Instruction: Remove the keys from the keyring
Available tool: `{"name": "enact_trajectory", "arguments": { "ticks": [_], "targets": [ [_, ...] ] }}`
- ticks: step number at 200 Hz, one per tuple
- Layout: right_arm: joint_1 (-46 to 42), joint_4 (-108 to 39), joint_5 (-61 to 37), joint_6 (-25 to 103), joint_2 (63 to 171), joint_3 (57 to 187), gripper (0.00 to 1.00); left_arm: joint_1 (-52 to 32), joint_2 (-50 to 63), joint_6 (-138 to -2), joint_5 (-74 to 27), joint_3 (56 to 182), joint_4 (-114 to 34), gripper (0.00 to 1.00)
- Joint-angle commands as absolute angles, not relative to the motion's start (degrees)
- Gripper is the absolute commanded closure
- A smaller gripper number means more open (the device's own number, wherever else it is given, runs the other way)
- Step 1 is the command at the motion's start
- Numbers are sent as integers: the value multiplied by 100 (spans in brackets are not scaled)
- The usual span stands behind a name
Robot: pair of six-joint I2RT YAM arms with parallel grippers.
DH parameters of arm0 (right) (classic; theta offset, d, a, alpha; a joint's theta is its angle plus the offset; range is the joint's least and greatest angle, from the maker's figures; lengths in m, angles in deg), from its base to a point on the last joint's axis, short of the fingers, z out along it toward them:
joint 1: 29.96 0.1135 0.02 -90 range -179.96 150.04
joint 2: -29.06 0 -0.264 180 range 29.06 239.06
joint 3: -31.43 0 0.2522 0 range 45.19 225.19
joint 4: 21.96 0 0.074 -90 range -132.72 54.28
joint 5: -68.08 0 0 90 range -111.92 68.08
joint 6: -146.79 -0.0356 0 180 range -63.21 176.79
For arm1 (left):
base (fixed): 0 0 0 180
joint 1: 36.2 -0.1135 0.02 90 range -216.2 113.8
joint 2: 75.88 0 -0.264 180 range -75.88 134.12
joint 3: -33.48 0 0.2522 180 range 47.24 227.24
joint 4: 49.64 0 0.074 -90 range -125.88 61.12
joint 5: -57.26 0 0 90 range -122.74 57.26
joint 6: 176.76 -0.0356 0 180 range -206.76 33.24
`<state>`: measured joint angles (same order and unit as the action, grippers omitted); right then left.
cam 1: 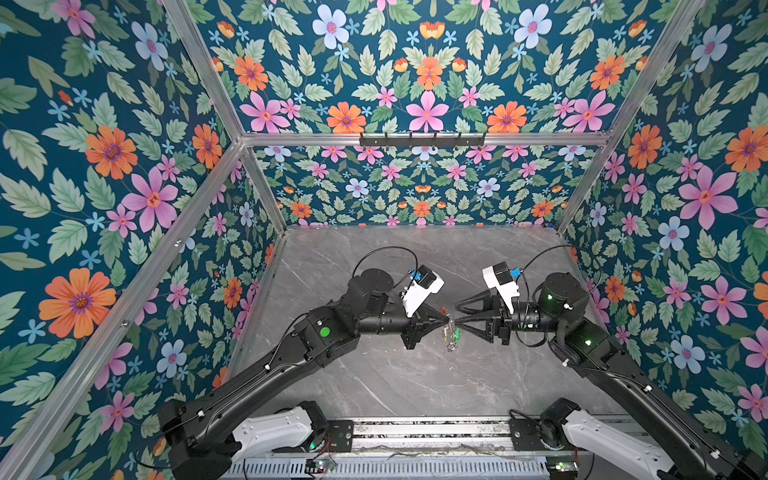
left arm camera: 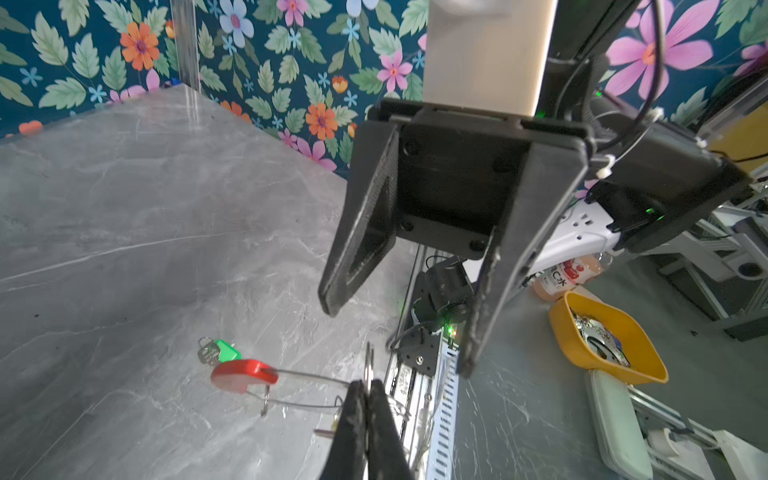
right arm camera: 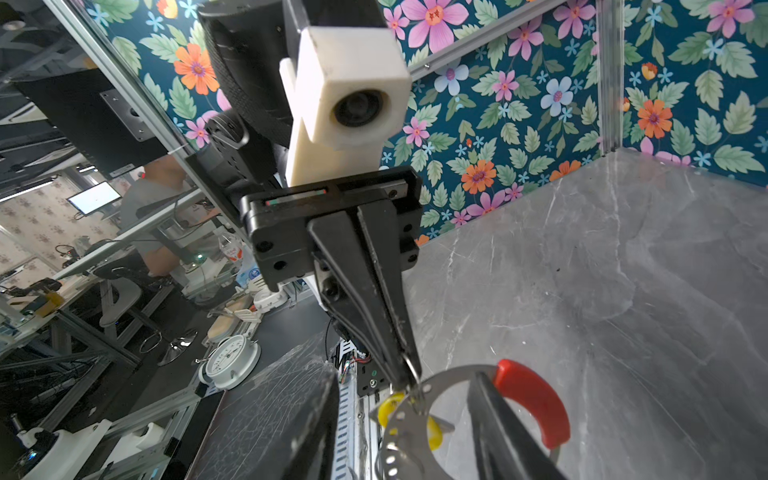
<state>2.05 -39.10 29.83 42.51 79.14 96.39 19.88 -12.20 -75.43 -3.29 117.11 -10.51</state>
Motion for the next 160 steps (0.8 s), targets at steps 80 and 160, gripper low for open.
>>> {"name": "enact_trajectory", "arguments": {
  "ticks": [80, 160],
  "targets": [
    [210, -4086, 3943, 4575, 8036, 9397, 53, 2243, -473, -8482, -686, 13051, 1141, 100],
    [206, -3981, 4310, 4561, 8389, 9519, 71, 2291, -373, -8597, -630, 13253, 1228, 100]
  ]
}}
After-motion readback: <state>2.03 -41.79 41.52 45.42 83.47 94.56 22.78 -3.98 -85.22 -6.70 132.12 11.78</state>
